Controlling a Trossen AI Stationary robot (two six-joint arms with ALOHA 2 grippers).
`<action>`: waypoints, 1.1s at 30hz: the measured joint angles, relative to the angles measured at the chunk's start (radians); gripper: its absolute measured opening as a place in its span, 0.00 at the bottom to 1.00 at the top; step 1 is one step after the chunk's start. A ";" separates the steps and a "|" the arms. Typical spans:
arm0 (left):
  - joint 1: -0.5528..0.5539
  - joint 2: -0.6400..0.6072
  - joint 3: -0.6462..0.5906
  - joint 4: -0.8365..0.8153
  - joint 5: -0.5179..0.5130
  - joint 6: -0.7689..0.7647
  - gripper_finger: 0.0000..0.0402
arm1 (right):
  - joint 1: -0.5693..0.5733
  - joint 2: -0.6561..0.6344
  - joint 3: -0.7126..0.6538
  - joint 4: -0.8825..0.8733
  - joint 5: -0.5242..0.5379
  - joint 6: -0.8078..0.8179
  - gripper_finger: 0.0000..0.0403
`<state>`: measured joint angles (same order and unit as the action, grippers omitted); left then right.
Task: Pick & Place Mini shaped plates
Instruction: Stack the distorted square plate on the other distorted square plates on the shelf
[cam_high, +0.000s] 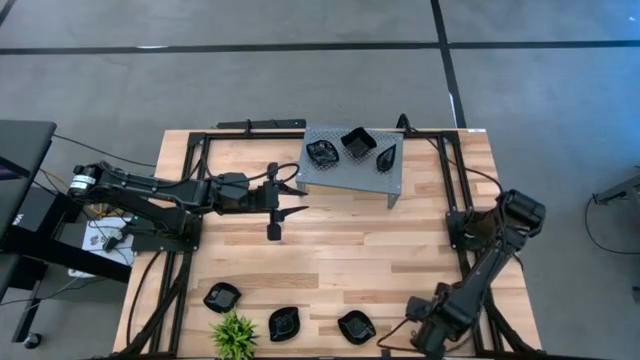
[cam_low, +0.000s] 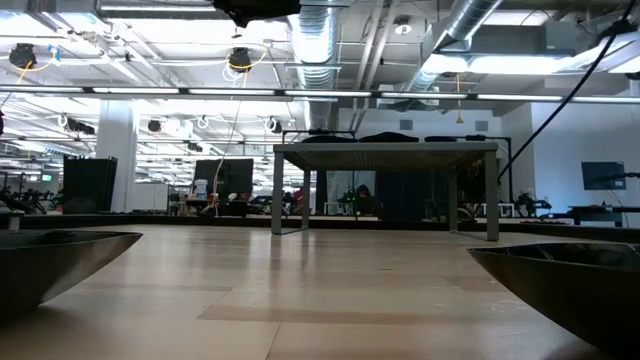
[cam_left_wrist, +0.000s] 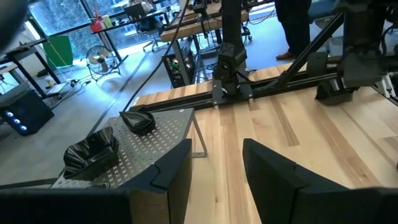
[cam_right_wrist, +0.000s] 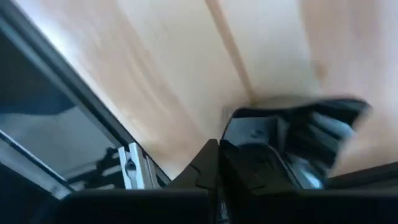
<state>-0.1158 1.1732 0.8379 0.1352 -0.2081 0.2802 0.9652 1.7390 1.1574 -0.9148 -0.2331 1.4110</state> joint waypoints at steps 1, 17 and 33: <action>0.000 0.000 0.000 0.001 0.000 0.000 0.36 | -0.016 0.000 0.025 -0.039 0.009 -0.056 0.01; 0.000 0.000 0.000 0.001 0.000 0.000 0.36 | -0.387 -0.013 0.374 -0.619 0.886 -1.415 0.01; 0.000 0.000 0.000 0.001 0.000 0.003 0.36 | -1.053 -0.279 0.366 -0.137 0.797 -2.175 0.00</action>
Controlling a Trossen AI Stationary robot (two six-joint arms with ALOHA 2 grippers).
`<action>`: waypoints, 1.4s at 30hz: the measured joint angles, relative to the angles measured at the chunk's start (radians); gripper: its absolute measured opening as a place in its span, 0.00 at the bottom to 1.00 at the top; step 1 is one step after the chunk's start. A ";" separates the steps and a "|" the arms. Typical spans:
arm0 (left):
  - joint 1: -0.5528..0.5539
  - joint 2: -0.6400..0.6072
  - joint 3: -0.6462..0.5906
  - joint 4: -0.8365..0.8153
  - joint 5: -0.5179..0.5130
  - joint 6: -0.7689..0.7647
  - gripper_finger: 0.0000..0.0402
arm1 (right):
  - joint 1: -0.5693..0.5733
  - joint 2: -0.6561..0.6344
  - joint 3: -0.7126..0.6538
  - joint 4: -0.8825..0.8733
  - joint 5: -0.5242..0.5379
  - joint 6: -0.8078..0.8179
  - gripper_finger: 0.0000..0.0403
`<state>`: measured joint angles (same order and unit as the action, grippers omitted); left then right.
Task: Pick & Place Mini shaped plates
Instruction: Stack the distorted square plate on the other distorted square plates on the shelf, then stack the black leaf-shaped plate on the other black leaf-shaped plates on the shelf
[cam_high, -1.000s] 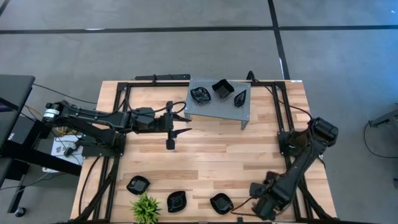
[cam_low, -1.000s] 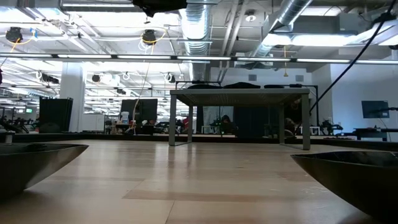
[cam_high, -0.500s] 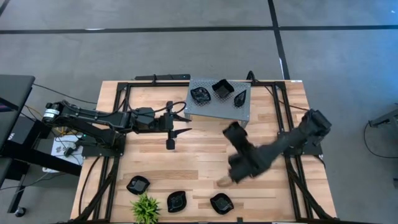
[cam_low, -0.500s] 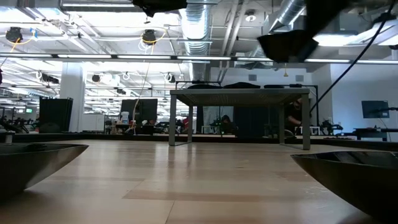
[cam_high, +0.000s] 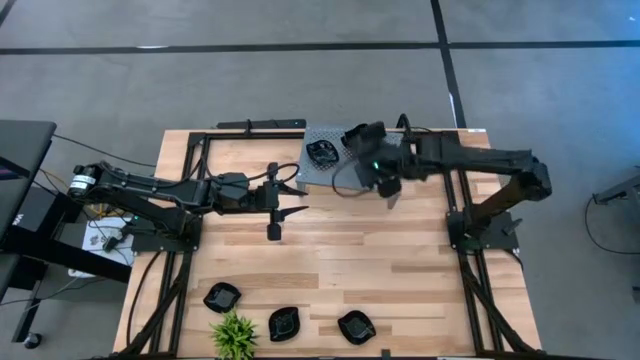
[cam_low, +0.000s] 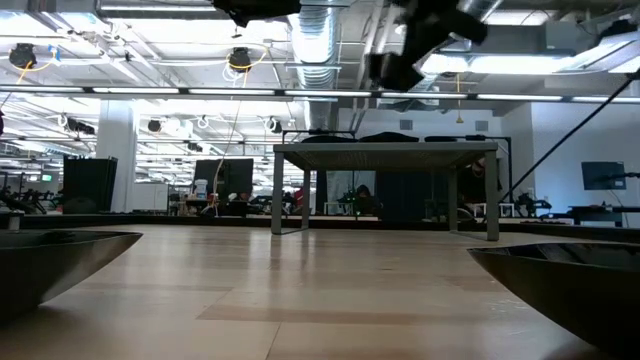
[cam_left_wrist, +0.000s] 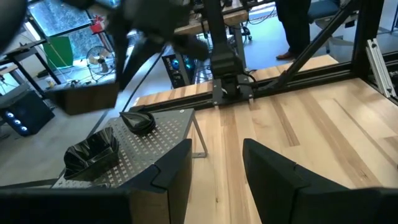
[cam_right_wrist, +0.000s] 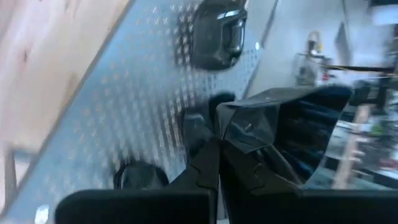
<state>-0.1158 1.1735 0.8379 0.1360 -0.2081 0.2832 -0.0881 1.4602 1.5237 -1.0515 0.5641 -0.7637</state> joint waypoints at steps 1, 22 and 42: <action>0.000 0.000 0.000 0.000 0.000 0.000 0.36 | -0.034 0.007 -0.005 0.017 -0.041 -0.002 0.00; 0.000 0.000 0.000 0.000 0.000 -0.022 0.36 | -0.204 0.164 -0.009 0.013 -0.052 -0.022 0.01; 0.000 0.000 0.000 0.000 0.000 -0.034 0.36 | -0.168 0.156 -0.004 -0.024 -0.008 0.133 0.16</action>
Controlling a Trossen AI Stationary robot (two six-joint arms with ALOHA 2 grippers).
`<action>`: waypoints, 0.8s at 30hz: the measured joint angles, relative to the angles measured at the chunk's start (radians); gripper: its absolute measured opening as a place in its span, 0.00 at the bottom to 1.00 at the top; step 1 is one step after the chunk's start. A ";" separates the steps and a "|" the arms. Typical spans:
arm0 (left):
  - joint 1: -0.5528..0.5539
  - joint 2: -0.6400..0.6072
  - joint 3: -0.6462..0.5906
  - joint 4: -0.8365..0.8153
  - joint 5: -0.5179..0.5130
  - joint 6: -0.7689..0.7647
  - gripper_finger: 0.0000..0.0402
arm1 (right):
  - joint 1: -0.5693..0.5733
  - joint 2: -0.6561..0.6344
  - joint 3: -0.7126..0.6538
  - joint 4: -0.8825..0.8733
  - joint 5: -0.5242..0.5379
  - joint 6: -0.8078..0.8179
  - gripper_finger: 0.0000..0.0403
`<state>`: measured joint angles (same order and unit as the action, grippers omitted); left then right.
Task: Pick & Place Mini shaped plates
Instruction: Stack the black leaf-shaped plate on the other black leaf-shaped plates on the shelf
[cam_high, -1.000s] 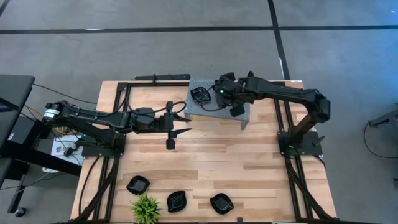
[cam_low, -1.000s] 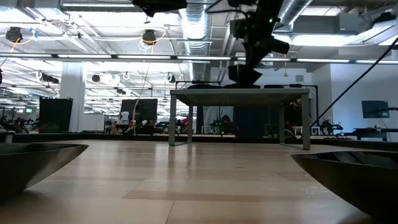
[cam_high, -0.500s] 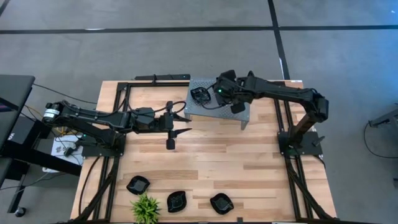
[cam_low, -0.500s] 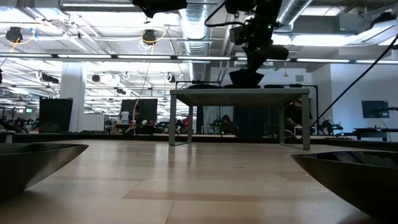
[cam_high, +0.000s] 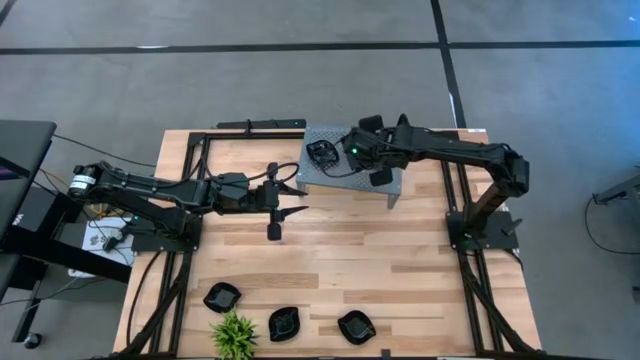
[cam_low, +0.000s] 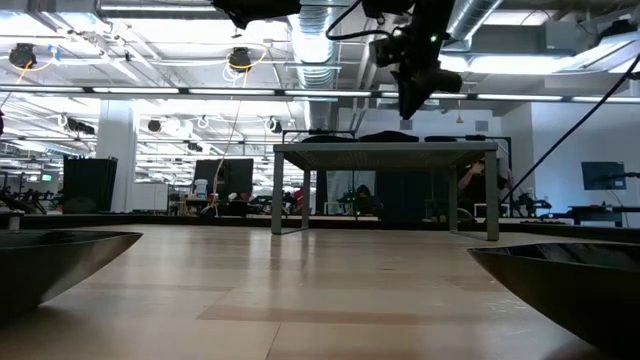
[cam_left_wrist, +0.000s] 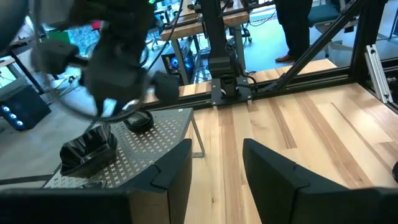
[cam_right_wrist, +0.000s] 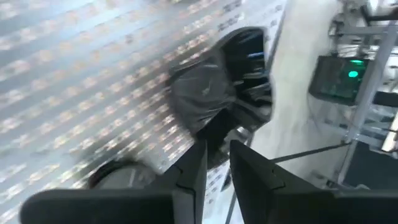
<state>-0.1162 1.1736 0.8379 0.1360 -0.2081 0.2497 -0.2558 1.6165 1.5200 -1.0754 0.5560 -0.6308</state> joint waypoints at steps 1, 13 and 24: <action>0.000 0.000 0.000 0.000 0.000 0.000 0.36 | 0.017 -0.005 0.010 -0.032 -0.005 0.009 0.16; -0.018 0.062 0.001 0.125 0.226 -0.183 0.36 | 0.235 -0.319 -0.009 -0.195 -0.490 0.383 0.16; -0.127 0.223 0.094 -0.165 0.273 -0.604 0.31 | 0.307 -0.841 -0.905 0.809 -0.645 0.415 0.16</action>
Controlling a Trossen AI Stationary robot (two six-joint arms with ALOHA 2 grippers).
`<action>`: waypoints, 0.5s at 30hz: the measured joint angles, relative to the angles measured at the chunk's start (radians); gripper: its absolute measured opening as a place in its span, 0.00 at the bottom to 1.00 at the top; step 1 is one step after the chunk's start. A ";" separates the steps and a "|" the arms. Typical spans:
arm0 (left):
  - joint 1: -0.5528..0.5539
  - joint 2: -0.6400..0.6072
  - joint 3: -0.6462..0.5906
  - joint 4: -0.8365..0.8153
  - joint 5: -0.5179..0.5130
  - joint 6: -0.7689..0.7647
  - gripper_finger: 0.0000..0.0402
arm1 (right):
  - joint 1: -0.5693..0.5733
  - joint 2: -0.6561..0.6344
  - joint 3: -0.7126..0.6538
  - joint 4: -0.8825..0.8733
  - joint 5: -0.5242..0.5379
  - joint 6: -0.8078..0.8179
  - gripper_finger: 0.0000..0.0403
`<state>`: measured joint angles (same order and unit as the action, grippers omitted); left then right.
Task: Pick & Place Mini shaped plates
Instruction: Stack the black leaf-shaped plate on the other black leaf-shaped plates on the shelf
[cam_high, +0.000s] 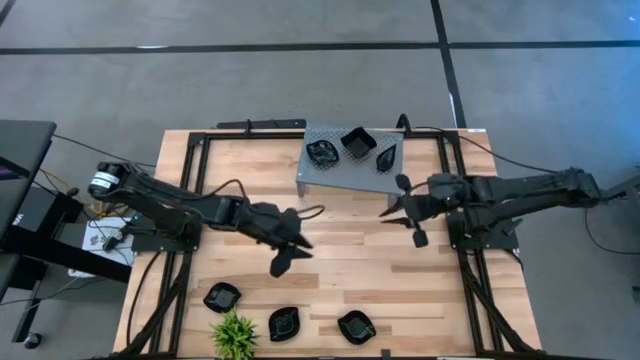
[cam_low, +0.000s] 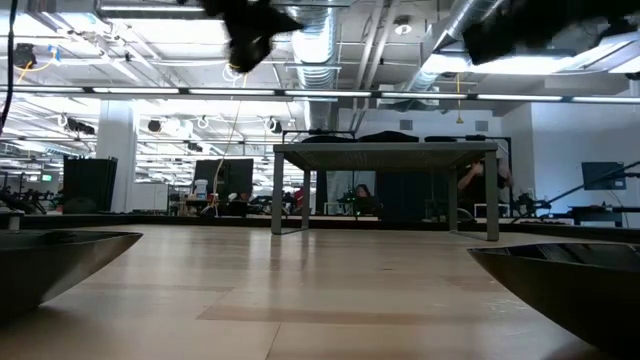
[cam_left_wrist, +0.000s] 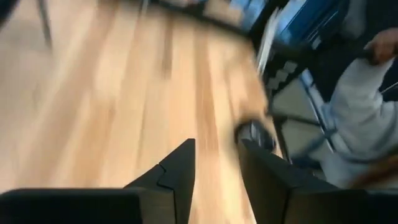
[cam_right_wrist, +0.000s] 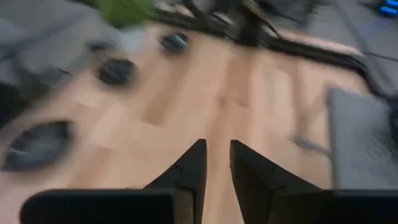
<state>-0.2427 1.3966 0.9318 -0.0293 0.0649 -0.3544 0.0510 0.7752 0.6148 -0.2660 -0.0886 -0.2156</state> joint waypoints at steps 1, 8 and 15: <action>-0.008 -0.007 0.000 -0.059 0.001 -0.054 0.30 | 0.003 -0.015 -0.036 0.018 0.052 -0.012 0.16; -0.080 -0.061 0.000 -0.481 0.035 -0.392 0.28 | -0.022 -0.050 -0.040 0.047 0.223 -0.080 0.16; -0.186 -0.095 -0.016 -0.821 0.107 -0.575 0.28 | -0.034 -0.049 -0.032 0.044 0.221 -0.098 0.16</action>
<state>-0.4286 1.3019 0.9155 -0.8501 0.1715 -0.9291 0.0174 0.7258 0.5831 -0.2224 0.1326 -0.3137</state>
